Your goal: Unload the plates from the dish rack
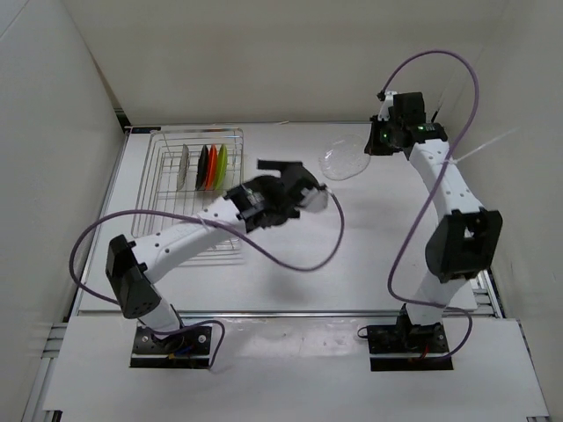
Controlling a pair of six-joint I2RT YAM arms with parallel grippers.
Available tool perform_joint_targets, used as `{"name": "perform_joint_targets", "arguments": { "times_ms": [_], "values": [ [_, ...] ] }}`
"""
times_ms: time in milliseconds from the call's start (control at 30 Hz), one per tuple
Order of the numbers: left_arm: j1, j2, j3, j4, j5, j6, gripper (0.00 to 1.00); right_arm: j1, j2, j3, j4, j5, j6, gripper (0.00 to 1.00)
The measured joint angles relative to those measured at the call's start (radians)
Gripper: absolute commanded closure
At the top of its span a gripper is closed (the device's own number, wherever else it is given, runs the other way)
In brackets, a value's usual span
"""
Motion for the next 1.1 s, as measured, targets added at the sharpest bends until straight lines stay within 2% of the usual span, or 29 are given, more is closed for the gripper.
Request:
{"name": "perform_joint_targets", "arguments": {
  "times_ms": [233,400,733,933,1100],
  "values": [
    [0.428,-0.013,0.166,-0.034,0.171,-0.231,0.00,-0.073,0.267,-0.008,0.064,0.068,0.055,1.00],
    [0.639,-0.048,0.174,-0.036,0.318,-0.381,0.00,-0.115,0.377,0.012,0.071,0.070,0.130,1.00],
    [0.661,-0.108,0.161,-0.019,0.451,-0.520,0.00,-0.142,0.472,0.104,0.063,0.159,0.184,1.00],
    [0.663,-0.109,0.162,-0.013,0.480,-0.555,0.00,-0.140,0.519,0.144,0.063,0.186,0.198,0.88],
    [0.663,-0.109,0.161,-0.012,0.488,-0.563,0.00,-0.140,0.537,0.152,0.061,0.194,0.194,0.88]
  ]
}}
